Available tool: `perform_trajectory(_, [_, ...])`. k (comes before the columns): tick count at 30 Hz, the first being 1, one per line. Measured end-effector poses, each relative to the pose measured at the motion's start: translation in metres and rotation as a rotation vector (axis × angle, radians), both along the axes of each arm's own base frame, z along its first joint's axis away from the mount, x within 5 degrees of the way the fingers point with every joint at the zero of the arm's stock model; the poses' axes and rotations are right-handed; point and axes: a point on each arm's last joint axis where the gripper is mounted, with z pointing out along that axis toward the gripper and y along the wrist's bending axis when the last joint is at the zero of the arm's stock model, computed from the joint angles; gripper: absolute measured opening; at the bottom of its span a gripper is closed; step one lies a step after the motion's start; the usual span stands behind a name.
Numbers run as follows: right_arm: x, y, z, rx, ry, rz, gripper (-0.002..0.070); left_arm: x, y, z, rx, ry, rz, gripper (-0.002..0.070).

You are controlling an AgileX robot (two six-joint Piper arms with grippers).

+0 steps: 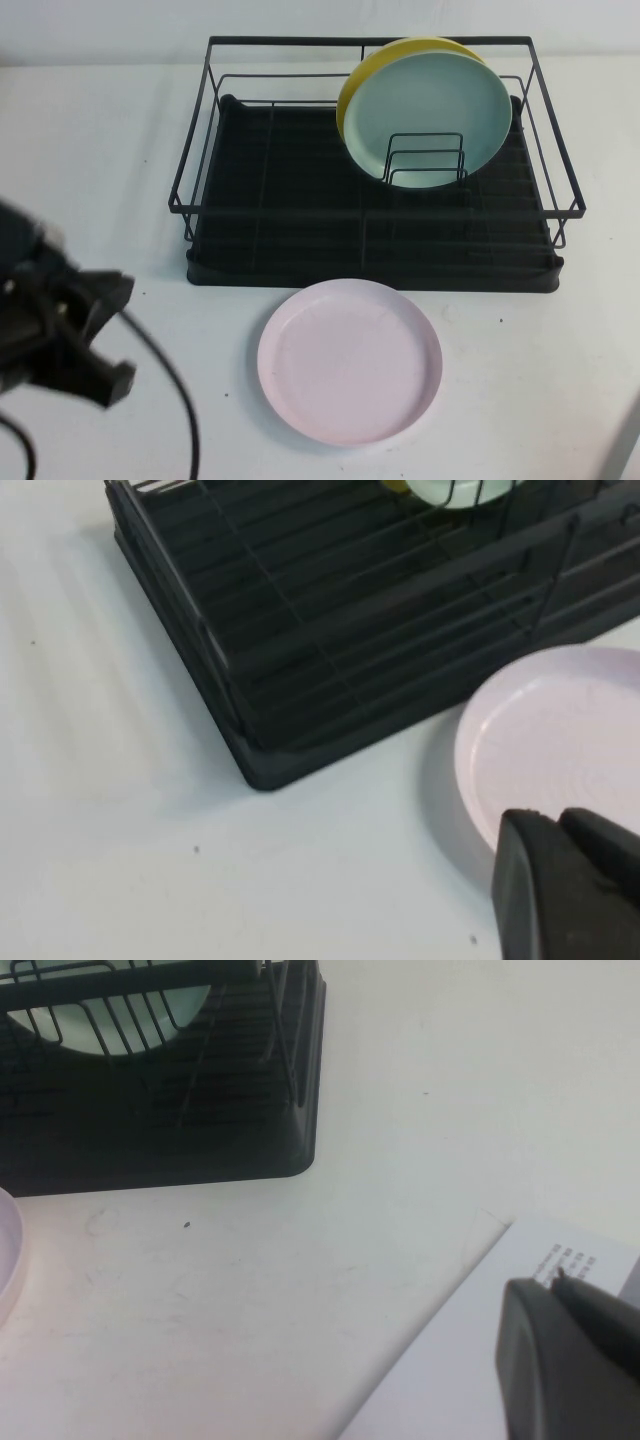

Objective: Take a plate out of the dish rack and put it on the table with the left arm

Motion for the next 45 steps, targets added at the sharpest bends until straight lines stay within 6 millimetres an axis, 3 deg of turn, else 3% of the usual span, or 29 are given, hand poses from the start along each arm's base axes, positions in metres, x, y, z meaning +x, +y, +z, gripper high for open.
perform_trajectory(7, [0.0,0.0,0.0,0.0,0.0,0.0,-0.0018,-0.037,0.015,-0.015,0.019,0.017,-0.014,0.0])
perform_trajectory(18, [0.0,0.0,0.0,0.0,0.0,0.0,-0.0018,-0.054,0.029,-0.033,0.042,0.239,0.105,0.0])
perform_trajectory(28, [0.0,0.0,0.0,0.0,0.0,0.0,-0.0018,-0.076,0.052,-0.068,-0.046,-0.085,0.216,-0.0001])
perform_trajectory(36, [0.0,0.0,0.0,0.0,0.0,0.0,-0.0018,-0.094,0.067,-0.11,-0.166,-0.186,0.403,-0.0001])
perform_trajectory(45, [0.0,0.0,0.0,0.0,0.0,0.0,-0.0018,-0.099,0.067,-0.14,-0.242,-0.202,0.432,-0.0001])
